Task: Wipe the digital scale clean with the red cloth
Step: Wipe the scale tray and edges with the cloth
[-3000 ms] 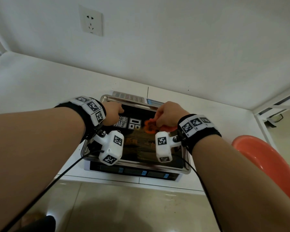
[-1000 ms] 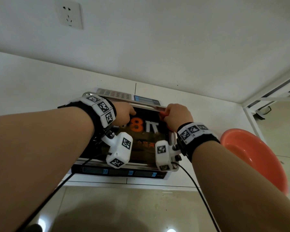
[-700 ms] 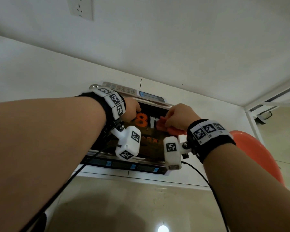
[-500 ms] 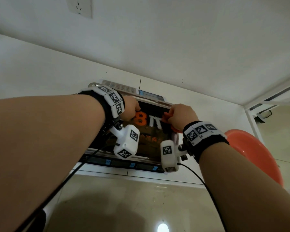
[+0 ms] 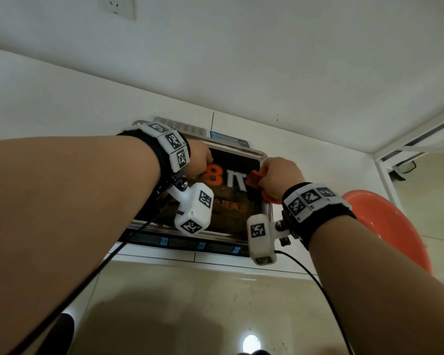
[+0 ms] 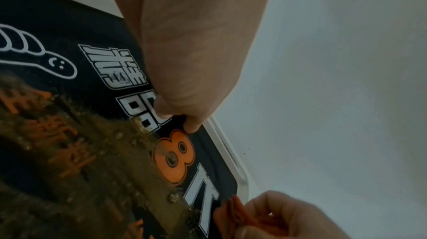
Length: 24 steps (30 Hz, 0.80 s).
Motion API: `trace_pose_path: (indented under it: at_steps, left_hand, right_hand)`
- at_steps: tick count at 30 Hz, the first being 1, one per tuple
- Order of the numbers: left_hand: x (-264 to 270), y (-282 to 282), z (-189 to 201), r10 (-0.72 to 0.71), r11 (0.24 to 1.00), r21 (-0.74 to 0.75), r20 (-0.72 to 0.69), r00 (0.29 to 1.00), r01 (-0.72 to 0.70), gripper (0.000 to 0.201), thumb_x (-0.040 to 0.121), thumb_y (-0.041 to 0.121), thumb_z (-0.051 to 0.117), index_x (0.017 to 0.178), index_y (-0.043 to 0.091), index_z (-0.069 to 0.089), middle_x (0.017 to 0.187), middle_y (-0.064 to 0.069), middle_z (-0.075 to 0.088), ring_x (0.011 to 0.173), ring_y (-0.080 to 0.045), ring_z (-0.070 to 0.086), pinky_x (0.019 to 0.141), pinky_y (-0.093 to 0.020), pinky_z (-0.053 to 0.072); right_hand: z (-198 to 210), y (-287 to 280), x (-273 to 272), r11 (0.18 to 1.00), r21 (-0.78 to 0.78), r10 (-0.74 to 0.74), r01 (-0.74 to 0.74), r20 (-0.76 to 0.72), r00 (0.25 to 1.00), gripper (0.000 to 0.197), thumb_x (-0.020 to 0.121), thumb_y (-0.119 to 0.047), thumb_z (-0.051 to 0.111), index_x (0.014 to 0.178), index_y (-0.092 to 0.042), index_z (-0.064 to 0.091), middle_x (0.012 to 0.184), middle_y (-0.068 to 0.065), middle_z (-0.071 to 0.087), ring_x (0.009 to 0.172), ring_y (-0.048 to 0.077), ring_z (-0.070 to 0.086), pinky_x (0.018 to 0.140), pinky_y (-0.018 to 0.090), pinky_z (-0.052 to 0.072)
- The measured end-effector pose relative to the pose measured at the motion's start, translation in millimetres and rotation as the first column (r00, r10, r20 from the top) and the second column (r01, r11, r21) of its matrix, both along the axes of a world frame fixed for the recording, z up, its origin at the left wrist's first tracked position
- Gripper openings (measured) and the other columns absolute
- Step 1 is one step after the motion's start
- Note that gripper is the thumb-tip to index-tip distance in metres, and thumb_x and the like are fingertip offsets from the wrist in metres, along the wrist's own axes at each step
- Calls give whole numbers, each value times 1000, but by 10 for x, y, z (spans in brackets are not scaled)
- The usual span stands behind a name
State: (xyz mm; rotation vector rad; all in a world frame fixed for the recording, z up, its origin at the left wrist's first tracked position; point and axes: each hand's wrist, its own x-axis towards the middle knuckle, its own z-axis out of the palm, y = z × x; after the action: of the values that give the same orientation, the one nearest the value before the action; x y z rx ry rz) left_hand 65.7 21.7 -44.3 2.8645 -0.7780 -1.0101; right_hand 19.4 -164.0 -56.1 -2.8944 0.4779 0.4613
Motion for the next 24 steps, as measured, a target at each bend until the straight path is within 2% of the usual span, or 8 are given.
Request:
trace_pose_path:
  at_steps: [2, 4, 7, 9, 12, 17, 20, 24]
  left_hand:
    - [-1, -1, -7, -3, 1000, 8, 3, 1000, 3, 56, 96, 1, 34, 150, 11, 25, 158, -7, 20, 143, -24, 27, 114, -28, 29]
    - [-2, 2, -14, 0, 1000, 8, 8, 1000, 0, 56, 96, 1, 35, 150, 12, 25, 158, -7, 21, 143, -24, 27, 114, -29, 29]
    - [8, 21, -24, 9, 1000, -2, 4, 1000, -9, 56, 96, 1, 35, 150, 13, 25, 158, -6, 21, 143, -24, 28, 113, -28, 29]
    - [27, 39, -53, 19, 1000, -11, -5, 1000, -19, 56, 96, 1, 35, 150, 14, 25, 158, -6, 22, 141, -25, 31, 110, -28, 32]
    - [54, 27, -91, 53, 998, -39, -39, 998, -54, 54, 97, 1, 36, 149, 13, 28, 156, -8, 27, 139, -26, 34, 113, -31, 33]
    - [39, 30, -84, 53, 997, -63, -19, 998, -54, 55, 96, 0, 35, 148, 14, 31, 155, -7, 28, 139, -26, 35, 111, -30, 33]
    - [37, 46, -62, 43, 997, -56, -14, 999, -44, 55, 96, 0, 34, 149, 14, 30, 156, -7, 27, 139, -25, 34, 109, -29, 34]
    - [5, 47, -32, 24, 999, -28, -1, 1000, -24, 57, 96, 1, 35, 150, 14, 26, 158, -6, 22, 142, -25, 28, 112, -29, 29]
  right_hand:
    - [-38, 69, -48, 988, -137, 57, -66, -71, 996, 35, 97, -32, 56, 117, -5, 62, 97, 12, 68, 97, 32, 68, 72, 33, 51]
    - [-28, 172, -76, 979, -174, 76, -109, -184, 980, 31, 97, -30, 56, 113, -5, 63, 100, 13, 66, 95, 30, 65, 71, 31, 45]
    - [33, 206, -52, 999, 36, -1, 13, -305, 952, 16, 92, -22, 64, 98, -7, 66, 95, 12, 69, 92, 29, 68, 84, 37, 57]
    - [95, 153, -19, 992, 112, -27, 60, -274, 961, 16, 89, -18, 66, 98, -5, 70, 97, 14, 71, 96, 31, 70, 91, 45, 58]
    - [139, 52, 55, 999, 32, -21, 26, -142, 990, 26, 94, -19, 58, 106, 1, 70, 108, 19, 71, 103, 34, 68, 92, 42, 56]
    - [9, 113, 68, 999, -45, -24, 21, -86, 996, 28, 92, -25, 59, 107, -4, 71, 108, 13, 72, 99, 30, 68, 70, 31, 48]
    - [-44, 284, 50, 997, -40, 64, -68, -101, 993, 27, 93, -23, 57, 115, -10, 68, 115, 10, 67, 106, 27, 65, 81, 31, 50]
    - [81, 406, 99, 986, 111, 147, -124, -230, 962, 34, 90, -27, 68, 120, -11, 67, 119, 8, 68, 113, 27, 63, 101, 39, 50]
